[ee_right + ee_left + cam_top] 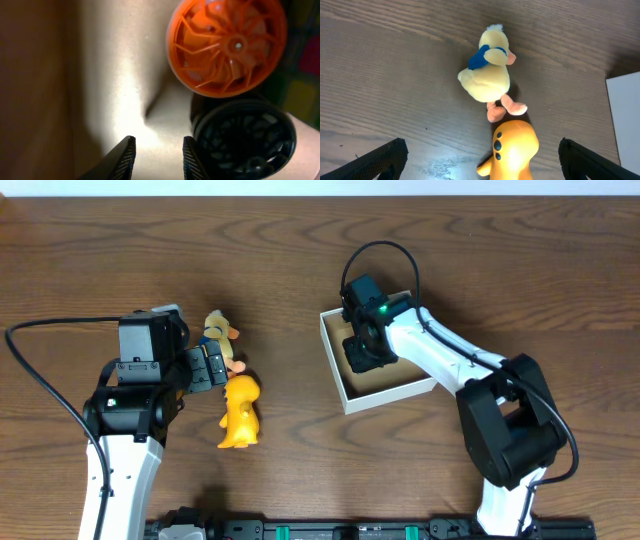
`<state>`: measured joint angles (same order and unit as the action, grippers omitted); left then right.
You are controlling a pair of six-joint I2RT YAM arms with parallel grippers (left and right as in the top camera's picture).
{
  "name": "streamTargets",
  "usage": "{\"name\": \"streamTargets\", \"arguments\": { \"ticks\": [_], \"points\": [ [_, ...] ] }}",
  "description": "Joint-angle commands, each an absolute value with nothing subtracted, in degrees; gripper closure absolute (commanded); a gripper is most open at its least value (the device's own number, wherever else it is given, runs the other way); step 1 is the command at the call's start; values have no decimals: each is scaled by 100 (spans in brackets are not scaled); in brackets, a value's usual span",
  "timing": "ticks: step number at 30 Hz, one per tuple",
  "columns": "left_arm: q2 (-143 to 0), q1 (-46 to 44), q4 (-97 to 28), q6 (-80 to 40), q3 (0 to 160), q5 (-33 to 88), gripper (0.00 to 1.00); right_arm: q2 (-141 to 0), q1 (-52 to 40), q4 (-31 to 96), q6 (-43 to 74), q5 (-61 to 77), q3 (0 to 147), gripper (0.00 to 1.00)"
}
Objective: Pack container
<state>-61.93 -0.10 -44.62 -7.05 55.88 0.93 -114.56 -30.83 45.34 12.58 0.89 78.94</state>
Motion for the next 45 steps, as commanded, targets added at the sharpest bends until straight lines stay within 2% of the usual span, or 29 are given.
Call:
{"name": "streamTargets", "arguments": {
  "ticks": [1,7,16,23,30,37,45],
  "points": [
    [-6173,10,-4473,-604,5690,82,2,-11539,-2987,4536,1693,-607,7940,66],
    [-6173,10,-4473,-604,5690,84,2,-11539,-2893,4565,1927,-969,7940,65],
    [-6173,10,-4473,-604,5690,82,2,-11539,-2888,4950,3006,-1909,7940,64],
    [-6173,10,-4475,-604,5690,82,2,-11539,-2886,4932,3089,-1949,7940,64],
    [-6173,10,-4477,-604,5690,82,2,-11539,-2759,4928,3691,-1970,7940,63],
    [-6173,10,-4477,-604,5690,82,2,-11539,-2598,4893,4506,-2010,7940,58],
    [-6173,10,-4480,-563,5690,82,2,-11539,-2399,4707,4491,-2082,7940,55]
  ]
}}
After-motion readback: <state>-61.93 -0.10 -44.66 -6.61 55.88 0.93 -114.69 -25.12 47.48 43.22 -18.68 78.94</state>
